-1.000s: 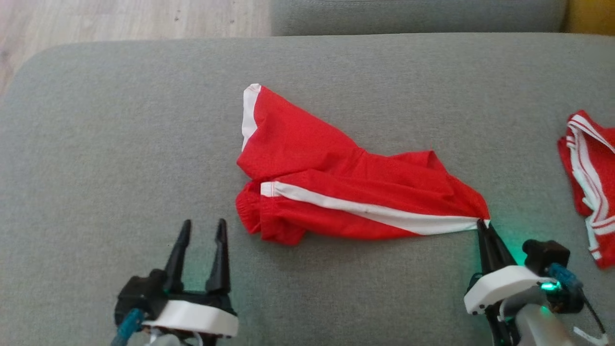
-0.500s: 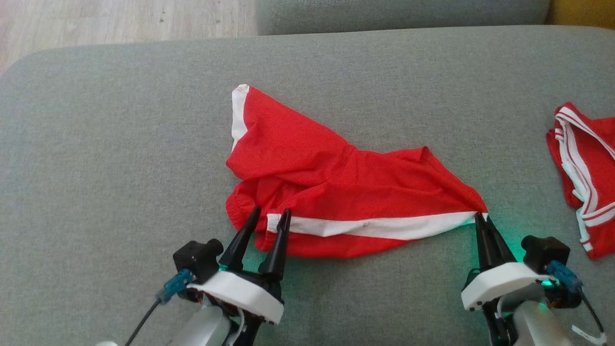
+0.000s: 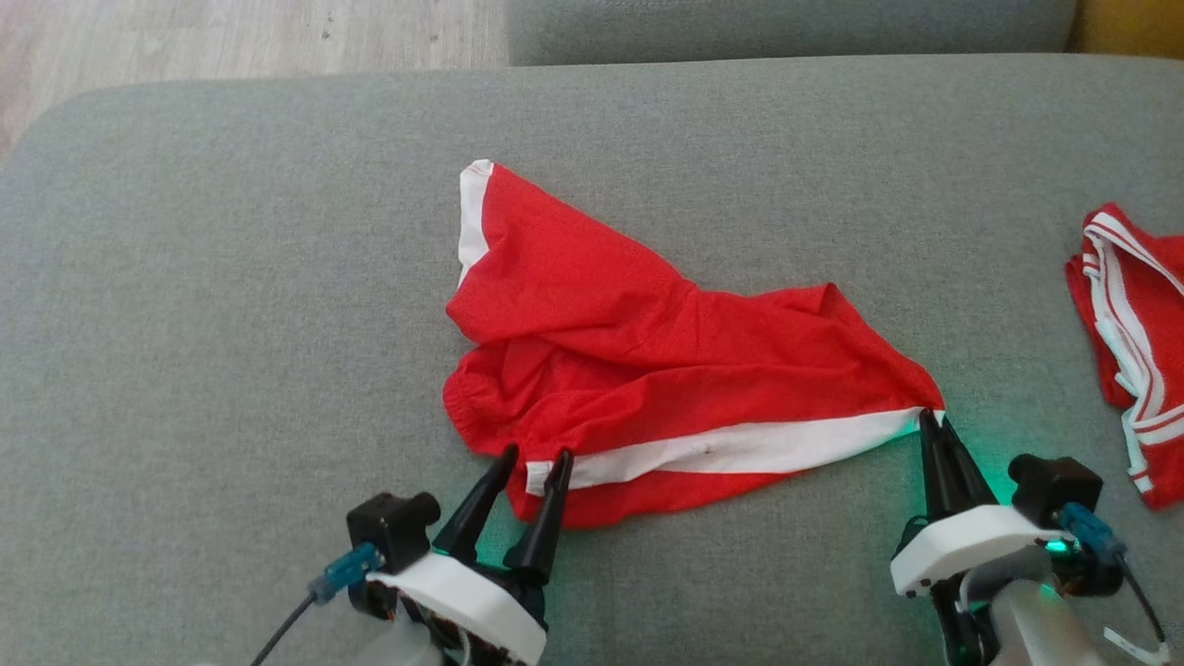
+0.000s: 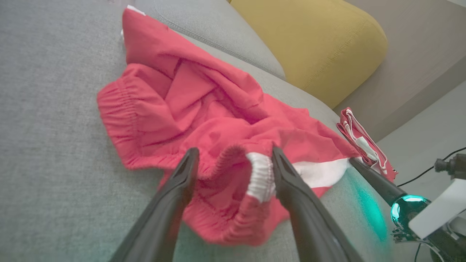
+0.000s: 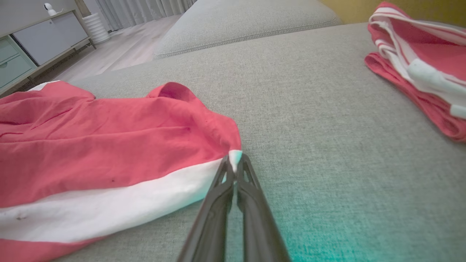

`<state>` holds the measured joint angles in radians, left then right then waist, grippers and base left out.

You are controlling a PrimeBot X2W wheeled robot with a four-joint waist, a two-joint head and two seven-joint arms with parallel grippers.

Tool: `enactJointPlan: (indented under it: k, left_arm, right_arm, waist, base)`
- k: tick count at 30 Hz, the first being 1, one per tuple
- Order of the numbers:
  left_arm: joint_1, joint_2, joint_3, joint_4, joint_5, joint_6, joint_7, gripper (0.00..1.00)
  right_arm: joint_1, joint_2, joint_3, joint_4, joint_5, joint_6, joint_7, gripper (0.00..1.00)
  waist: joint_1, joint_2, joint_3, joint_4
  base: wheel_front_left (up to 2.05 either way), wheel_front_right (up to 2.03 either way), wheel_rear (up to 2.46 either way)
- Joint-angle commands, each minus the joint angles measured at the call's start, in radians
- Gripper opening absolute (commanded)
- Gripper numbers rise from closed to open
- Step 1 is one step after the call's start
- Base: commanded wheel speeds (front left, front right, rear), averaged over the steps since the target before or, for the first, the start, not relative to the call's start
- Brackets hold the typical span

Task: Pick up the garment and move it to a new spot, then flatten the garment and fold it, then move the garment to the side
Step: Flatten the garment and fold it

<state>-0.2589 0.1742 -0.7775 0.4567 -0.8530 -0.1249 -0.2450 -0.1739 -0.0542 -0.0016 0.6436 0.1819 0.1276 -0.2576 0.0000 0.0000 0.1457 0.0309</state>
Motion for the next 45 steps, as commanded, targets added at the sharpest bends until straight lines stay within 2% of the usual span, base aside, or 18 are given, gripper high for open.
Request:
enactJointPlan:
  k: [1, 22, 26, 34, 35, 36, 41, 45]
  left_arm:
    - [-0.019, 0.009, 0.014, -0.012, -0.008, -0.006, -0.013, 1.00]
    - [-0.005, -0.031, -0.010, 0.110, 0.016, -0.006, -0.017, 1.00]
    - [0.011, -0.040, 0.017, 0.119, 0.032, 0.000, -0.017, 1.00]
    - [0.012, -0.045, -0.019, 0.101, 0.036, -0.005, -0.017, 1.00]
    - [0.009, -0.044, -0.022, 0.093, 0.038, -0.005, -0.017, 0.39]
    - [0.005, -0.040, -0.034, 0.071, 0.040, -0.005, -0.017, 0.00]
    - [-0.022, -0.011, -0.003, -0.022, 0.056, -0.006, -0.017, 0.00]
    - [-0.100, 0.049, 0.066, -0.113, 0.088, -0.006, -0.017, 0.00]
  right_arm:
    - [-0.003, 0.002, 0.021, -0.023, -0.004, 0.003, -0.004, 0.00]
    - [-0.008, 0.004, 0.028, -0.010, 0.011, 0.003, -0.004, 0.00]
    - [-0.006, 0.004, 0.025, -0.011, 0.014, 0.003, -0.004, 0.00]
    - [-0.009, 0.004, 0.032, -0.013, 0.021, 0.003, -0.004, 0.00]
    - [-0.009, 0.004, 0.034, -0.013, 0.022, 0.003, -0.004, 0.00]
    - [-0.009, 0.004, 0.037, -0.013, 0.024, 0.003, -0.004, 0.00]
    - [-0.013, 0.004, 0.034, -0.048, 0.043, 0.003, -0.004, 0.00]
    - [-0.047, 0.004, 0.034, -0.137, 0.088, 0.003, -0.004, 0.00]
  waist:
    - [0.0000, 0.0000, -0.002, 0.003]
    - [0.0000, 0.0000, -0.003, 0.003]
    - [0.0000, 0.0000, -0.003, 0.007]
    - [0.0000, 0.0000, -0.005, 0.016]
    - [0.0000, 0.0000, -0.005, 0.017]
    - [0.0000, 0.0000, -0.007, 0.017]
    - [0.0000, 0.0000, -0.023, 0.018]
    - [0.0000, 0.0000, -0.058, 0.018]
  base:
    - [0.00, 0.00, 0.00]
    - [0.00, 0.00, 0.00]
    - [0.00, 0.00, 0.00]
    - [0.00, 0.00, 0.00]
    - [0.00, 0.00, 0.00]
    - [0.00, 0.00, 0.00]
    - [0.00, 0.00, 0.00]
    - [0.00, 0.00, 0.00]
